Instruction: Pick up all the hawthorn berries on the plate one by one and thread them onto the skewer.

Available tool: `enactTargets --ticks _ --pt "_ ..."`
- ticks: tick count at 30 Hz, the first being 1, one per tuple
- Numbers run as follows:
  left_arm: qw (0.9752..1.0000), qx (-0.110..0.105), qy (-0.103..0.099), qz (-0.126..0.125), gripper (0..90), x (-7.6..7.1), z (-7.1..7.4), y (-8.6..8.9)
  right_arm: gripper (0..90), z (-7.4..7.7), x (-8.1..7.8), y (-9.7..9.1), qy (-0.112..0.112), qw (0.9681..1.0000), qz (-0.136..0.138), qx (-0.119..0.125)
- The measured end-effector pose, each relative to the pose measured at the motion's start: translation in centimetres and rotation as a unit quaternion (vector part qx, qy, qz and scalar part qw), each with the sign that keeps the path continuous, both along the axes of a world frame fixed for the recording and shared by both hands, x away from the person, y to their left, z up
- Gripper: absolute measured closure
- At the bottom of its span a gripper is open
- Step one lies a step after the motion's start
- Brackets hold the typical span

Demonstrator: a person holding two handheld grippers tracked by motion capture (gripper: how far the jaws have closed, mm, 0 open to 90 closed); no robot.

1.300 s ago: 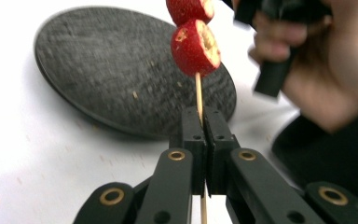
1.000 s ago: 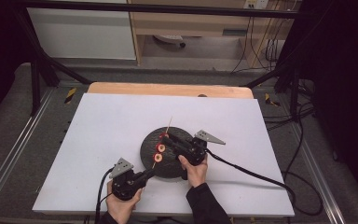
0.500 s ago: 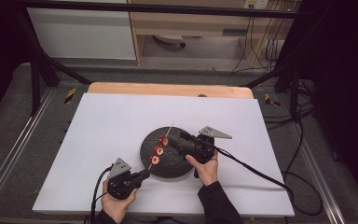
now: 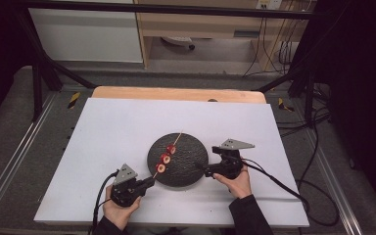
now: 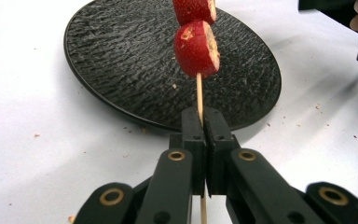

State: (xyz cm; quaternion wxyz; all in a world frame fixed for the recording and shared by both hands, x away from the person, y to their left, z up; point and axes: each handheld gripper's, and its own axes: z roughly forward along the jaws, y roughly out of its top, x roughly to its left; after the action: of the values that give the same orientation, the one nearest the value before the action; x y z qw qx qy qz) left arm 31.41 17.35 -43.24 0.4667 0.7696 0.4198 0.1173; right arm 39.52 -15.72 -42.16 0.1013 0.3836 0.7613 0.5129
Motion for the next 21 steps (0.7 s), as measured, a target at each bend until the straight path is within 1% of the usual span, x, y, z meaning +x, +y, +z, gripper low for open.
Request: enactTargets --ticks 3,4,8,9,10,12,13,16,18,21 --pt "1.0 0.007 0.0 -0.003 88.4 0.2 0.3 0.1 1.7 -0.4 -0.3 -1.1 0.013 0.9996 -0.003 -0.025" --pt "1.0 0.006 0.001 -0.003 88.5 0.3 0.4 0.1 1.2 -0.6 -0.4 -1.4 0.015 0.9995 -0.005 -0.028" --pt "0.9997 0.019 0.011 -0.014 88.4 0.7 0.9 0.3 0.9 -1.0 -0.8 -2.8 0.021 0.9991 -0.008 -0.036" --pt "0.9996 0.019 0.013 -0.013 88.4 0.9 1.0 0.3 1.0 -1.1 -0.9 -3.1 0.023 0.9989 -0.009 -0.04" --pt "0.9995 0.023 0.014 -0.016 88.4 1.1 1.1 0.3 0.9 -1.2 -1.0 -3.4 0.024 0.9986 -0.008 -0.046" --pt "0.9994 0.024 0.018 -0.017 88.3 1.6 1.3 0.3 0.6 -1.5 -1.3 -4.0 0.026 0.9979 -0.002 -0.059" --pt "0.9993 0.028 0.019 -0.018 88.3 1.8 1.5 0.3 0.6 -1.7 -1.4 -4.3 0.026 0.9976 -0.001 -0.064" --pt "0.999 0.035 0.022 -0.017 88.3 2.5 1.7 0.2 0.6 -2.1 -1.6 -5.0 0.031 0.9977 0.0 -0.061" --pt "0.9987 0.041 0.023 -0.016 88.4 3.0 1.9 0.2 0.6 -2.3 -1.8 -5.5 0.024 0.9977 -0.001 -0.063" --pt "0.9983 0.05 0.028 -0.014 88.3 3.8 2.1 0.0 0.9 -2.6 -2.1 -6.1 0.024 0.9976 -0.001 -0.064"
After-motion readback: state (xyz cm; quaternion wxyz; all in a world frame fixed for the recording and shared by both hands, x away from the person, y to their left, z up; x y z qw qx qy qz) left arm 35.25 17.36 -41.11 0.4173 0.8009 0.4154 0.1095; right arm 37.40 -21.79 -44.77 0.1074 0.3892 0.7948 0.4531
